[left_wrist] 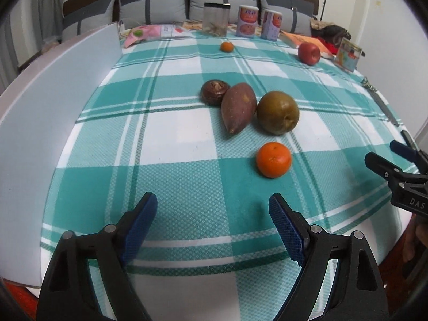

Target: Organize fruits

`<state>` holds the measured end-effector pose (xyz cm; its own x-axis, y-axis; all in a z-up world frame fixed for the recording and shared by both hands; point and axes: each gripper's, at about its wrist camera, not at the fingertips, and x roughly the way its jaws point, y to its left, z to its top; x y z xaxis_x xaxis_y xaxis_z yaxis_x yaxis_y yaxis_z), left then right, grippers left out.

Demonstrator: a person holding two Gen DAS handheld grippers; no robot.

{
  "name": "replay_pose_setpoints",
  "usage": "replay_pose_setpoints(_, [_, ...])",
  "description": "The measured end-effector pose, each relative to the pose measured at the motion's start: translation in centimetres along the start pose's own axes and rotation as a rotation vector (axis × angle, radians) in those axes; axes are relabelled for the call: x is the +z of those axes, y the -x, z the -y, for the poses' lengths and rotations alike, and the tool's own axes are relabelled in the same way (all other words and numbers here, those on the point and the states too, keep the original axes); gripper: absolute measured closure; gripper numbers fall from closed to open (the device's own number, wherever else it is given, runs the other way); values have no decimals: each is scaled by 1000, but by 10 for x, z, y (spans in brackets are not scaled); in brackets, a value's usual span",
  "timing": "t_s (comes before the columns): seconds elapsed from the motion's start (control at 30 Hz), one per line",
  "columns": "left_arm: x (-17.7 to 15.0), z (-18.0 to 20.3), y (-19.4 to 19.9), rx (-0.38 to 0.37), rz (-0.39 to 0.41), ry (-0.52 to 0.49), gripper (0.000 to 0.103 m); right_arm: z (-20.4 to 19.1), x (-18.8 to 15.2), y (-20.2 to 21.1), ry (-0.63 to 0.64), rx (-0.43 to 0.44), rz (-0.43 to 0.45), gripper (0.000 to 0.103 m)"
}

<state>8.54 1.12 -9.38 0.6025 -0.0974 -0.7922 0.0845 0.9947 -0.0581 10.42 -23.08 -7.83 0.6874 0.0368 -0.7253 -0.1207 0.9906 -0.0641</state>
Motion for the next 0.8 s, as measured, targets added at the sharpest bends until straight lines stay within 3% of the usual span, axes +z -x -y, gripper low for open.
replay_pose_setpoints(0.4, [-7, 1, -13, 43, -8, -12, 10, -11, -15, -23, 21, -27, -50, 5])
replay_pose_setpoints(0.8, [-10, 1, -11, 41, 11, -37, 9, -2, -18, -28, -56, -6, -58, 0])
